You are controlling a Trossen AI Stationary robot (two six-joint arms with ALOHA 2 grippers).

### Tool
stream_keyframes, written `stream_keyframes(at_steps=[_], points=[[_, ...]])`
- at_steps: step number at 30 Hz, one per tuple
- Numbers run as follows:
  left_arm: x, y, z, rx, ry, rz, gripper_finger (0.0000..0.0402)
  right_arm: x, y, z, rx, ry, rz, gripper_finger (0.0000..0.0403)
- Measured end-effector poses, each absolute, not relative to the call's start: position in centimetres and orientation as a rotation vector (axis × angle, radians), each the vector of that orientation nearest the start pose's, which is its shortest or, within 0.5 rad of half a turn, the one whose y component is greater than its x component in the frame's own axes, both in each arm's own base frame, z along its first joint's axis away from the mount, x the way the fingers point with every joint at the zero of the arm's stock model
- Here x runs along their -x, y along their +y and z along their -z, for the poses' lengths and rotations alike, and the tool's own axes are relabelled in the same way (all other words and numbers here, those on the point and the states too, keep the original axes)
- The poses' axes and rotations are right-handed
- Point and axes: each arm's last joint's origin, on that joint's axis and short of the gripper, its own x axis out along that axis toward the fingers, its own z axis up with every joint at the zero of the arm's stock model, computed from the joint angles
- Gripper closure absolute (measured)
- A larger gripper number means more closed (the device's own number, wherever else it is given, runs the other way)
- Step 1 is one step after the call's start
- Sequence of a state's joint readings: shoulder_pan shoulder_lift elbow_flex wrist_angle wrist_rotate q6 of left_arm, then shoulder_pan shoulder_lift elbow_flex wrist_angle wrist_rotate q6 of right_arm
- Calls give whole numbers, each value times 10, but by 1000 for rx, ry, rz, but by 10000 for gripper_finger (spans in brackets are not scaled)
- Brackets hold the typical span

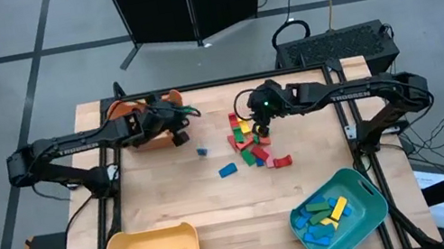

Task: Sort blocks by size
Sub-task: Put the dark green arch block into the orange bin, then put the orange arch block into the orange bin

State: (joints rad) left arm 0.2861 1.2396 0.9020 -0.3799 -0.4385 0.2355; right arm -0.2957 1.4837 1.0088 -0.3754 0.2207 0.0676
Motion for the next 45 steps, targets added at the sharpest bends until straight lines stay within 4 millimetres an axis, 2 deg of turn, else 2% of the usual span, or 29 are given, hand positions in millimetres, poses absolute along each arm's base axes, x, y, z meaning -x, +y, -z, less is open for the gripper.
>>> stream_keyframes(at_steps=[9, 15, 21, 25, 29, 34, 39, 45], points=[[-222, 109, -252, -129, 913, -722, 263, -275, -121, -232, -113, 912, 653, 269], [-205, 122, -246, -40, 971, -794, 263, -253, -146, -226, -251, 1003, 704, 269], [-197, 130, -248, 50, 944, -751, 263, -238, -157, -222, -293, 1086, 739, 269], [-191, 134, -246, 97, 972, -747, 263, -236, -161, -216, -339, 1148, 707, 269], [-187, 138, -245, 113, 990, -764, 263, -244, -165, -212, -371, 1248, 707, 269], [-186, 140, -245, 122, 987, -771, 252, -270, -176, -210, -377, 1310, 697, 269], [-186, 139, -244, 133, 993, -742, 205, -293, -187, -200, -425, 1420, 706, 269], [-184, 138, -243, 111, 1027, -728, 145, -311, -195, -186, -468, 1520, 726, 269]])
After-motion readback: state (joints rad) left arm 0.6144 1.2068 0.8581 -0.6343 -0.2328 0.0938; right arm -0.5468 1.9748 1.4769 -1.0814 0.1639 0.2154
